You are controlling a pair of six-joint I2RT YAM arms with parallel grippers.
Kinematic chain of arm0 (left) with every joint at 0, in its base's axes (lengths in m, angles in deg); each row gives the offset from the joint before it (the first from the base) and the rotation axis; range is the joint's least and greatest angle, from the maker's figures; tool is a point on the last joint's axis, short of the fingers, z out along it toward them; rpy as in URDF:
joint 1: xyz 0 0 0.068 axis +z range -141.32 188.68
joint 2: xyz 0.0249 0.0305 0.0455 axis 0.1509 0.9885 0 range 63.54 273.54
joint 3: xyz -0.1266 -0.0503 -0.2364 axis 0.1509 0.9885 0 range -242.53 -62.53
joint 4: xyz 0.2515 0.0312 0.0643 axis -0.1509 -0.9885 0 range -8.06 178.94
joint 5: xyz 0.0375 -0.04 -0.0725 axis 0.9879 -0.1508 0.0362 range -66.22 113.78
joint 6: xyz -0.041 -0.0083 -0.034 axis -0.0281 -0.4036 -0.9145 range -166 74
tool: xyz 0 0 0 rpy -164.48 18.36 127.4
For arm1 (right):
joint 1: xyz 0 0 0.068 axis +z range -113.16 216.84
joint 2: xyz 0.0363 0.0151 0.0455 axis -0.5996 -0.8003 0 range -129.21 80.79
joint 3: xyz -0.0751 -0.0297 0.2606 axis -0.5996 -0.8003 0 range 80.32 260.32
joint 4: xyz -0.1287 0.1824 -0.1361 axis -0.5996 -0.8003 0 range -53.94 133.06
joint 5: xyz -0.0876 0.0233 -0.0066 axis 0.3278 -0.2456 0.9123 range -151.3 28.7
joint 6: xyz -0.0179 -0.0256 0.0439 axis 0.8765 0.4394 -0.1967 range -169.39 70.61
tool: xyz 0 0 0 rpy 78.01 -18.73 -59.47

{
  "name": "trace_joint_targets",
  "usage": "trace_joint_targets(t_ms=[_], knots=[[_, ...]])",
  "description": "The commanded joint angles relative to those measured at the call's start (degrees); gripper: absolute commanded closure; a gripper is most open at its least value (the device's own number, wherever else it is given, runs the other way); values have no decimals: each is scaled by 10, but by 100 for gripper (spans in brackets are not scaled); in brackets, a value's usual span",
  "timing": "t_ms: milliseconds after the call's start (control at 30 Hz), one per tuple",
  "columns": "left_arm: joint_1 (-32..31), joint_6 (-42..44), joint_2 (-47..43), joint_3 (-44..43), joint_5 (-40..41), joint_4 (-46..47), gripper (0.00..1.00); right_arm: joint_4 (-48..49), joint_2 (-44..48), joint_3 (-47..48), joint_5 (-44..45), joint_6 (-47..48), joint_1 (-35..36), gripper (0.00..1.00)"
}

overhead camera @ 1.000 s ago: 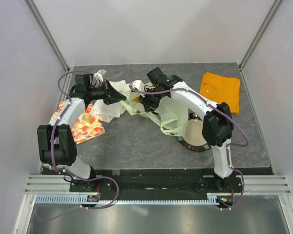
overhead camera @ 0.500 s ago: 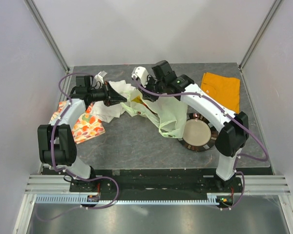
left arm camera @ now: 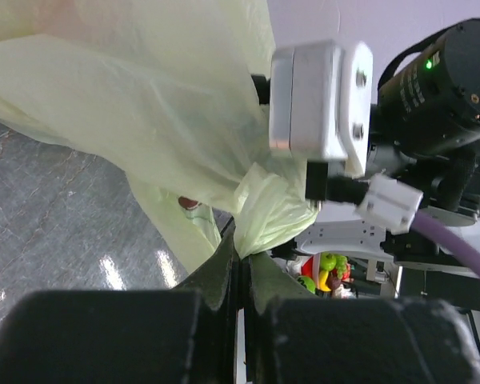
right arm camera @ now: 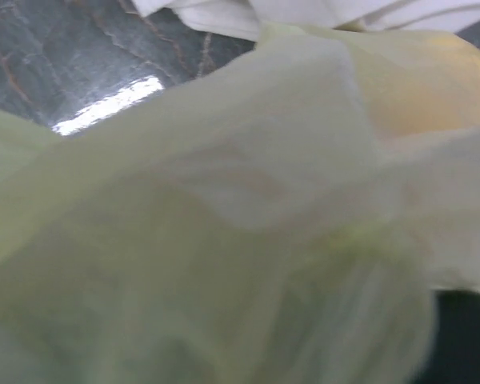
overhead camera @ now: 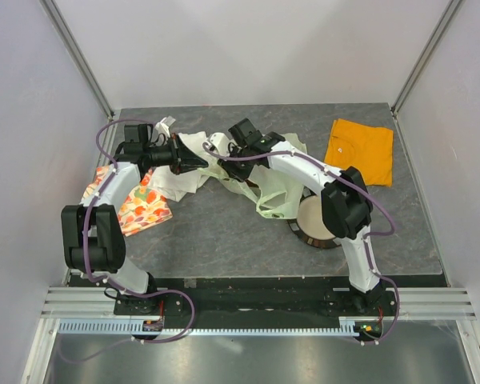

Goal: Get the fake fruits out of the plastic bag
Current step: Take out the fake fruit from the plastic bag.

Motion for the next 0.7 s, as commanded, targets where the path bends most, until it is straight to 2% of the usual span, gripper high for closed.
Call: trace_joint_targets(t_ms=[0,100,200,333,467,500,567,633,667], knots=[[0,6,-37,6,-24,8,98,13,5,41,69,-17,-26,74],[0,16,-39,7,-23,-5,98,12,2,45,86,-9,-45,72],[19,30,-48,-2,-28,-24,98,6,2,40,115,5,-57,57],[20,42,-57,4,-32,-38,98,-4,-3,22,140,14,-68,48],[19,44,-53,18,-28,-38,98,-25,-5,11,93,17,-73,36],[20,45,-52,19,-28,-37,98,-30,-4,9,77,20,-73,31],[19,47,-48,15,-28,-38,98,-48,-7,8,52,26,-72,25],[19,47,-46,12,-26,-37,98,-58,-15,7,56,31,-73,5],[19,47,-45,10,-25,-37,99,-61,-20,8,58,32,-73,2]])
